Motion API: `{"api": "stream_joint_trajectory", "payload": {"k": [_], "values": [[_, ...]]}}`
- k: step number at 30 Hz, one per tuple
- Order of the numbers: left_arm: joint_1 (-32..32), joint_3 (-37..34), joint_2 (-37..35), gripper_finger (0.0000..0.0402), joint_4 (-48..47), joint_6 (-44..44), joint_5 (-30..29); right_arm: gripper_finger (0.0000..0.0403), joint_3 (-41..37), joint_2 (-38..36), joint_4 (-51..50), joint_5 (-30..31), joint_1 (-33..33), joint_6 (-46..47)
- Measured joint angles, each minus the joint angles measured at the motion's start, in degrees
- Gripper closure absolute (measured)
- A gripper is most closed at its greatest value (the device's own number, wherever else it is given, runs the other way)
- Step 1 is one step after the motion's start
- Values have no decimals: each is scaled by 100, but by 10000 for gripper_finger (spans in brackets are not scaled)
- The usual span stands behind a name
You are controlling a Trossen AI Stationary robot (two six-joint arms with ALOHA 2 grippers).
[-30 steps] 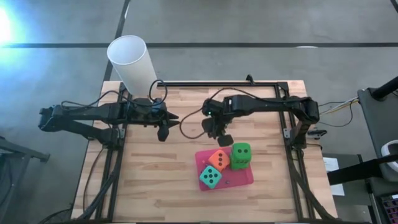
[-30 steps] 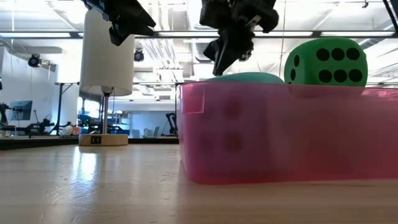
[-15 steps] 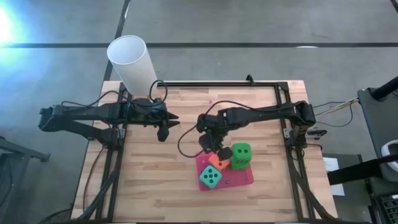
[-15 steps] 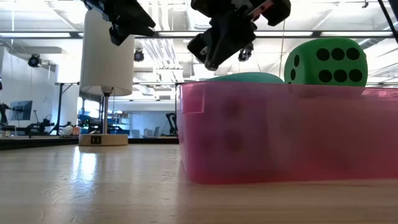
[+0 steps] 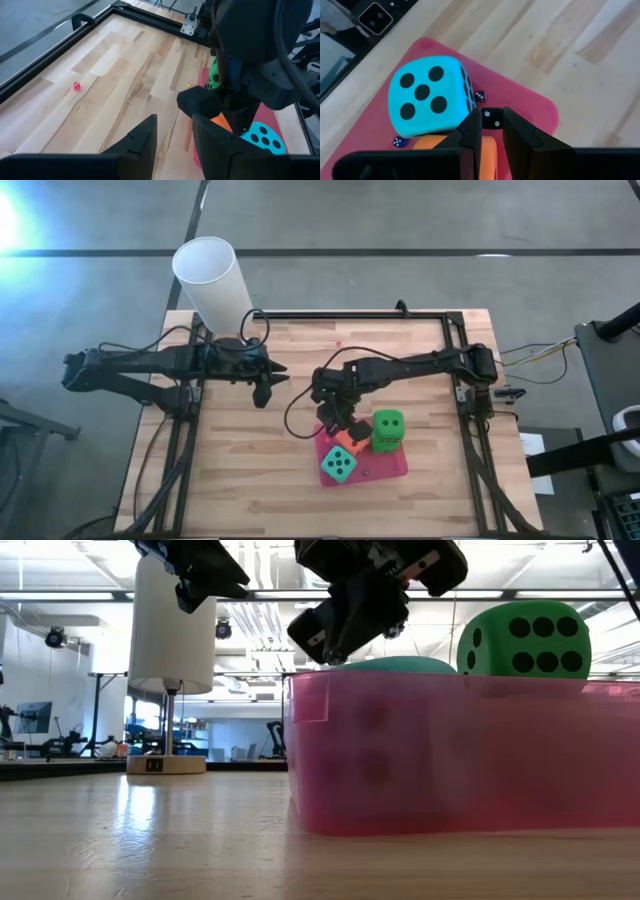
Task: Pick & Place Dice
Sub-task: Put the small black dice into the pink bin
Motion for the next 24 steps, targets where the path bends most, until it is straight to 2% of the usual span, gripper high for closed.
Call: {"api": "stream_joint_trajectory", "payload": {"k": [15, 24], "values": [[0, 0, 0, 271, 0, -2, 0, 348, 4, 29, 85, -108, 0, -161], [0, 0, 0, 277, 0, -2, 0, 315, 4, 28, 117, -117, -11, -136]]}}
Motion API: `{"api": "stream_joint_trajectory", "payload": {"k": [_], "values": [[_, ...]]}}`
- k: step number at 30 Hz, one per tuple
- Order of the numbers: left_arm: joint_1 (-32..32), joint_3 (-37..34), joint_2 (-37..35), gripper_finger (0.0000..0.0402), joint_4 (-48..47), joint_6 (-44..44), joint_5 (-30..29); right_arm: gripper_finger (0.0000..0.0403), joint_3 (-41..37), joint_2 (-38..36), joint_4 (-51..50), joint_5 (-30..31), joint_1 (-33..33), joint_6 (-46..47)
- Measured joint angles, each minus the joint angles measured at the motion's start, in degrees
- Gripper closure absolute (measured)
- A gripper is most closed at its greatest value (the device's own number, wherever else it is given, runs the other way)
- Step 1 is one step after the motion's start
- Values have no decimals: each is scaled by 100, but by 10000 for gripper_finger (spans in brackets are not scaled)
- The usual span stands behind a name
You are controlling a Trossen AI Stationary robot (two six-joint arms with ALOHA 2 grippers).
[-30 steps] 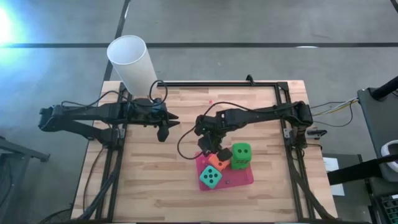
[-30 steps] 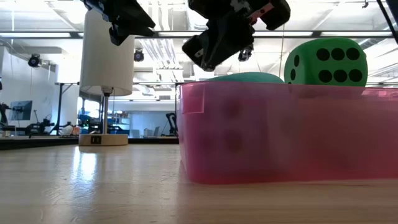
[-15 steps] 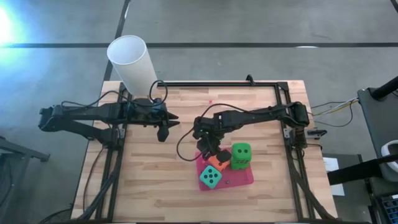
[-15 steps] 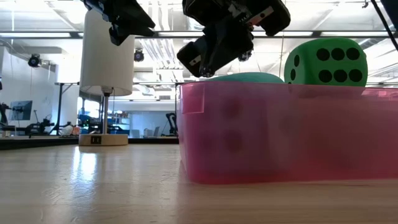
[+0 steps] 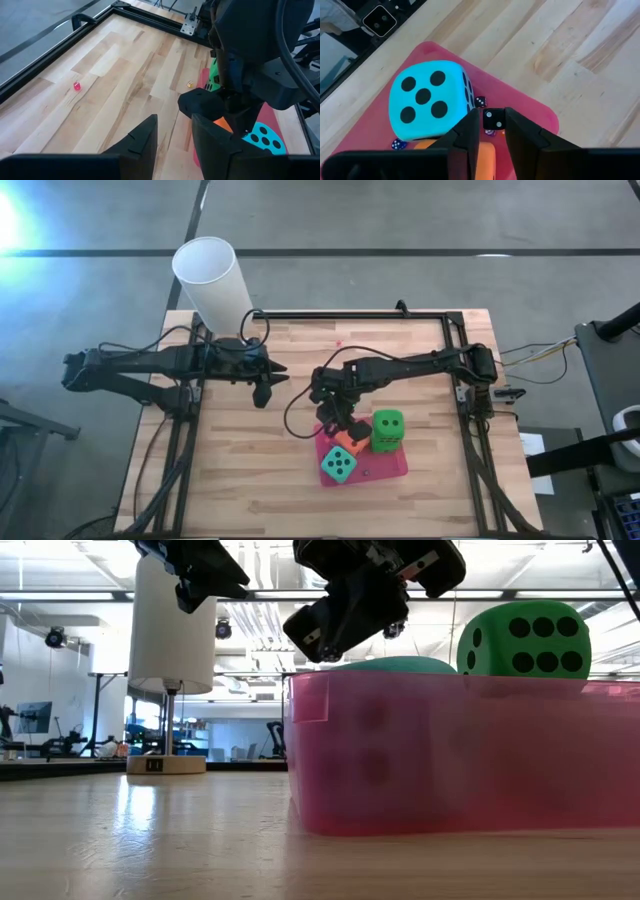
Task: Pick & Place Dice
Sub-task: Put the small black dice into the pink bin
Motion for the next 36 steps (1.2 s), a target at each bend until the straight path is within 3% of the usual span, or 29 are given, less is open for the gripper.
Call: {"api": "stream_joint_trajectory", "payload": {"k": [17, 36], "values": [[0, 0, 0, 276, 0, 0, 2, 227, 0, -4, 61, 18, -69, 41], [0, 0, 0, 275, 2, 0, 4, 225, -144, 49, 89, 21, -346, -27]]}}
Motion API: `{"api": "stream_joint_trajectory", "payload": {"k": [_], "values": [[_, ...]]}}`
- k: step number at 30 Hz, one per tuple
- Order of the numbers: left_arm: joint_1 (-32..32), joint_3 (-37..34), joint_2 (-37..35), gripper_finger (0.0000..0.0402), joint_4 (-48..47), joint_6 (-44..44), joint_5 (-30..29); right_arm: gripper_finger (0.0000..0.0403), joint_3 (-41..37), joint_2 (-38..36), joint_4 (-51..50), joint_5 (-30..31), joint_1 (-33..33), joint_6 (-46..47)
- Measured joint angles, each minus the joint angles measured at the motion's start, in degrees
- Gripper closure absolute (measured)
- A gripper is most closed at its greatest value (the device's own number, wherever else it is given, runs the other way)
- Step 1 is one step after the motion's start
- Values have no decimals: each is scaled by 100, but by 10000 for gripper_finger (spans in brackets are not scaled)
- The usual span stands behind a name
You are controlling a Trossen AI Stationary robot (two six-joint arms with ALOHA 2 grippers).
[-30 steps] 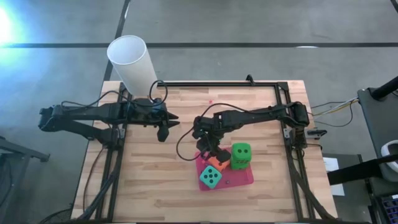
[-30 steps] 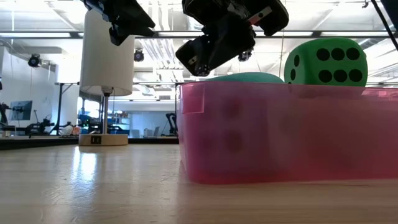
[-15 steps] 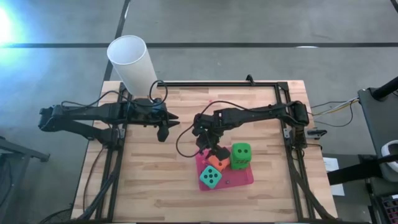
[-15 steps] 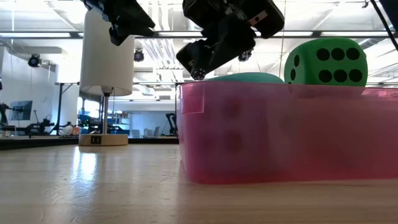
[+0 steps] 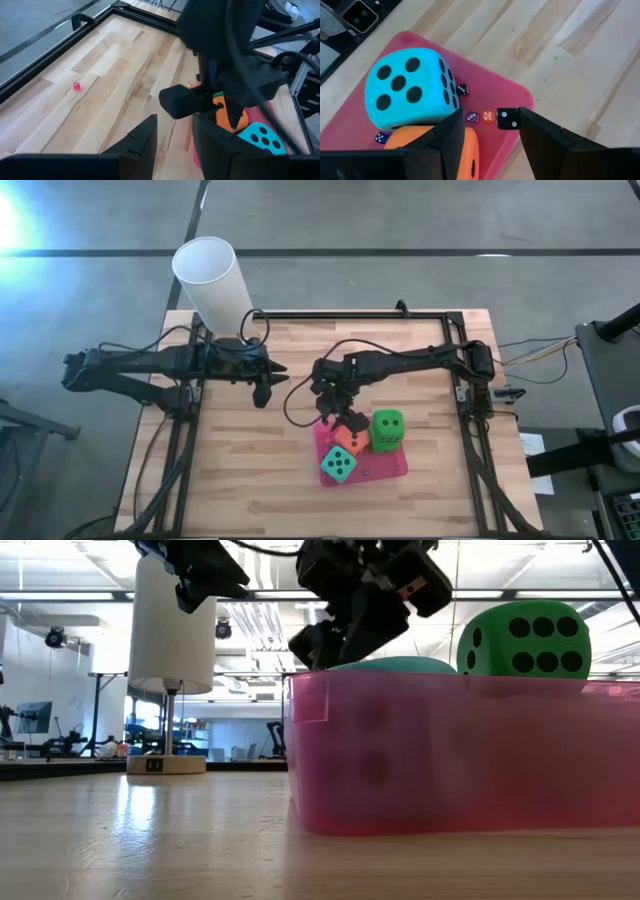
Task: Pick & Place Dice
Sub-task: Put the small black dice into the pink bin
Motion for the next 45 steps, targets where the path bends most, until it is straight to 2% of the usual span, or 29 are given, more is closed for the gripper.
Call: {"api": "stream_joint_trajectory", "payload": {"k": [12, 32, 45], "values": [[0, 0, 0, 270, 0, -1, 0, 231, -9, 329, -15, 2, -115, 188], [0, 0, 0, 273, 0, -2, 0, 239, -11, 336, -9, -7, -75, 68], [2, 0, 0, 272, 0, -2, -2, 228, -11, 336, 8, -2, -93, -52]]}}
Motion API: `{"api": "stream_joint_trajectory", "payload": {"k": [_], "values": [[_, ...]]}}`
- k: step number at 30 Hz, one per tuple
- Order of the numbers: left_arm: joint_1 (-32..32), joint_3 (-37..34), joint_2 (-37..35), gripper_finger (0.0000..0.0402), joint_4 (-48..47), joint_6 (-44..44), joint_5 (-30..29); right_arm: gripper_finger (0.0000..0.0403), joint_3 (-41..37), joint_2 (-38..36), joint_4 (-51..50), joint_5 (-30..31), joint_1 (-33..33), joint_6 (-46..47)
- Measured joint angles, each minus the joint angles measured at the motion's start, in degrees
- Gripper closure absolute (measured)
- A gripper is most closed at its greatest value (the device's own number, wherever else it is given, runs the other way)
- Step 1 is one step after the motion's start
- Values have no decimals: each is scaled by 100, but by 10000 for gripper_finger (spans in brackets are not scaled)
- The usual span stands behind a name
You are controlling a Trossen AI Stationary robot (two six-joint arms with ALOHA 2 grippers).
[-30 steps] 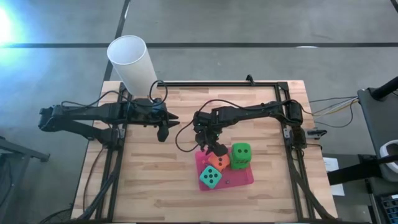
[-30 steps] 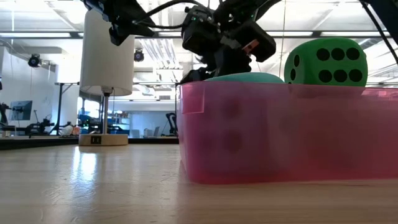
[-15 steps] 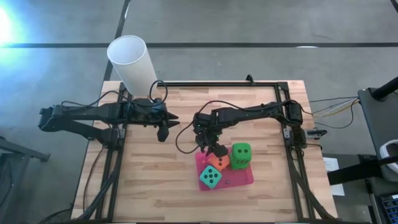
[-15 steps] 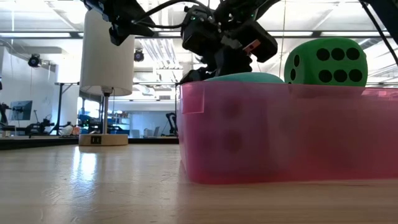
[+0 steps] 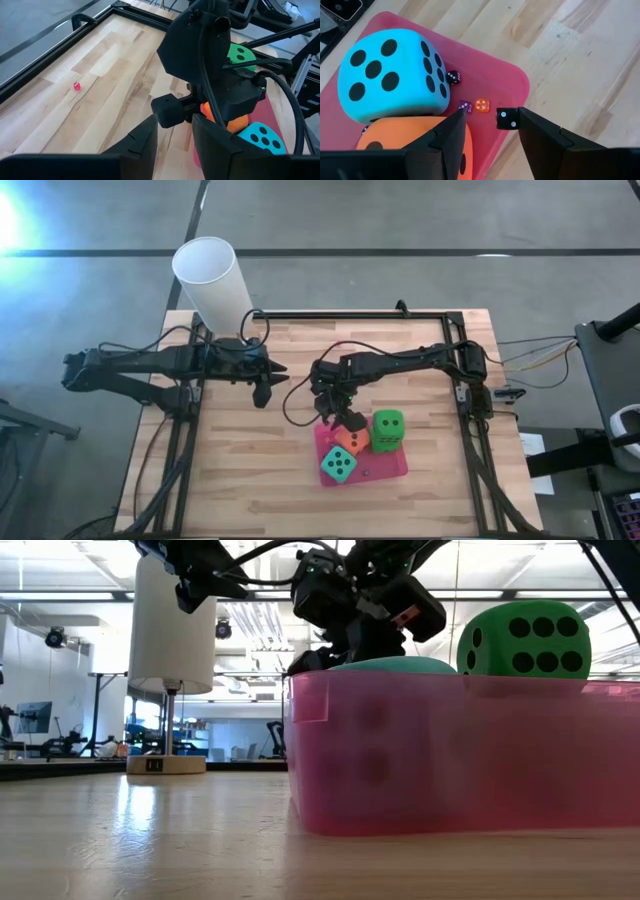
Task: Pick & Place Dice
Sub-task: Put the small black dice into the pink bin
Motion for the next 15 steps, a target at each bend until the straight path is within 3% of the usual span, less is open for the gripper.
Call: {"api": "stream_joint_trajectory", "payload": {"k": [15], "values": [[0, 0, 0, 272, 0, 0, 0, 225, -189, 0, 185, 0, 0, -212]]}}
